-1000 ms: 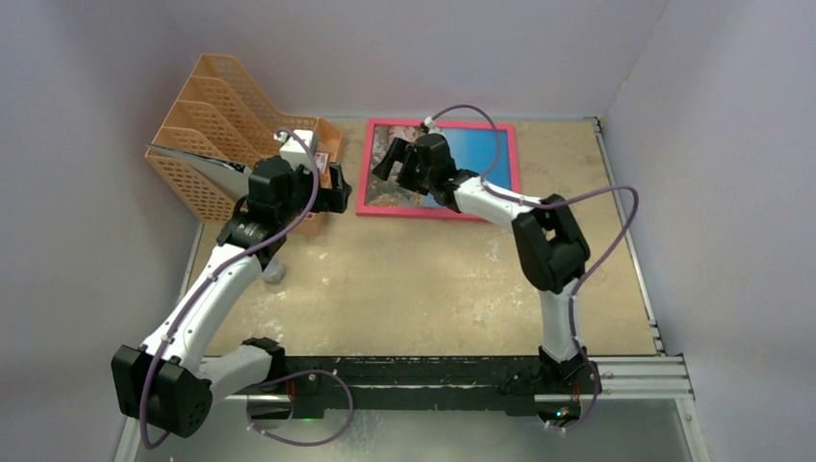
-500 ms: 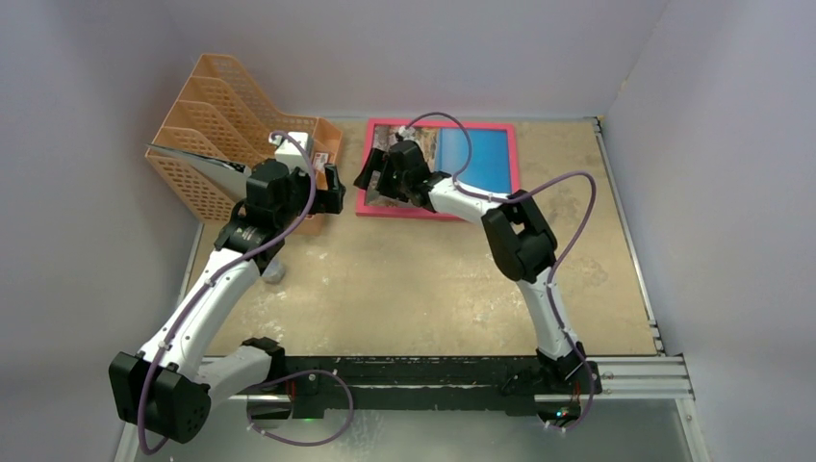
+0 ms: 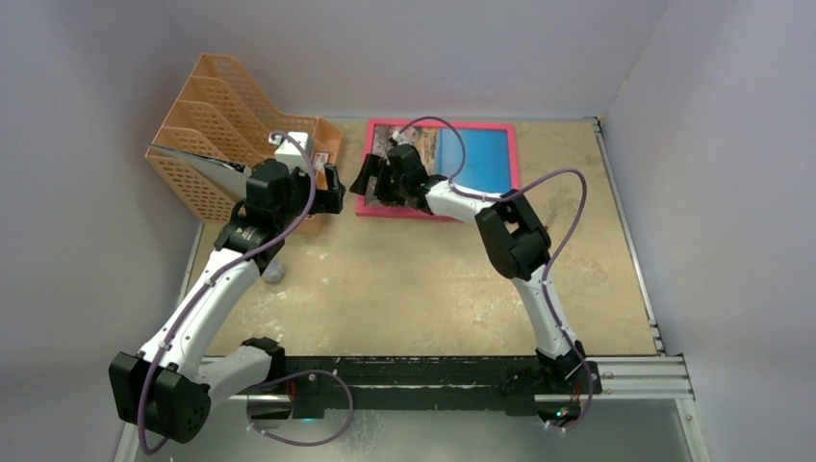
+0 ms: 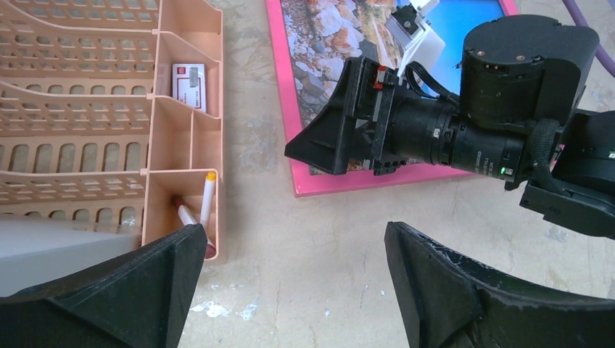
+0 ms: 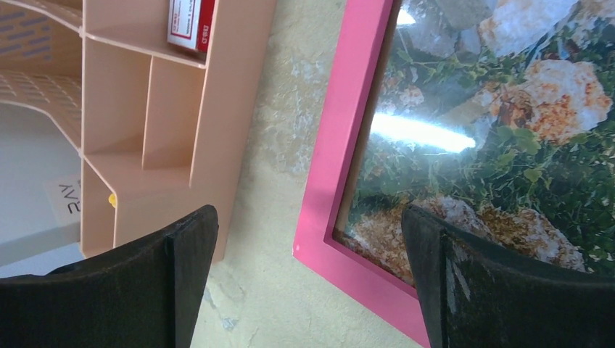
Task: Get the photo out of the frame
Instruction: Adjust the photo frame at the center of the board.
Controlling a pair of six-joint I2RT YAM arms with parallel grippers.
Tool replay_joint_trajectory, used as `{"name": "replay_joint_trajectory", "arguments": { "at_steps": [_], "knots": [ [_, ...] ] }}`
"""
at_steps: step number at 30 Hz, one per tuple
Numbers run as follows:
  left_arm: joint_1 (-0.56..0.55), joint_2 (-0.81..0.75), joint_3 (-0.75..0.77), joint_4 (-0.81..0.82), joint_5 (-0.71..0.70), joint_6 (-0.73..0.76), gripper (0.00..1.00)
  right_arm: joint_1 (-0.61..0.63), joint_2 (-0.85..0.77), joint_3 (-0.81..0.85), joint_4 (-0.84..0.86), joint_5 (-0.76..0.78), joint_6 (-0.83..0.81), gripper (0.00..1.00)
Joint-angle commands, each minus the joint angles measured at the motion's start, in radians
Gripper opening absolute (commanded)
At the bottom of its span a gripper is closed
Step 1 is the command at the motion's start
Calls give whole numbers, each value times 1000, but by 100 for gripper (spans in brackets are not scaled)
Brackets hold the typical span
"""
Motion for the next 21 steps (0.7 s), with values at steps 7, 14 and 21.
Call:
{"name": "replay_joint_trajectory", "arguments": {
  "at_steps": [7,14,21],
  "knots": [
    [7,-14,-6,22,-14,2,99,30,-95,-137,31,-68,-65,99],
    [8,-10,-5,20,-18,5,99,31,-177,-269,65,-101,-110,99],
    [9,-11,-5,17,-21,9,99,30,-318,-501,65,-88,-167,99]
  ]
}}
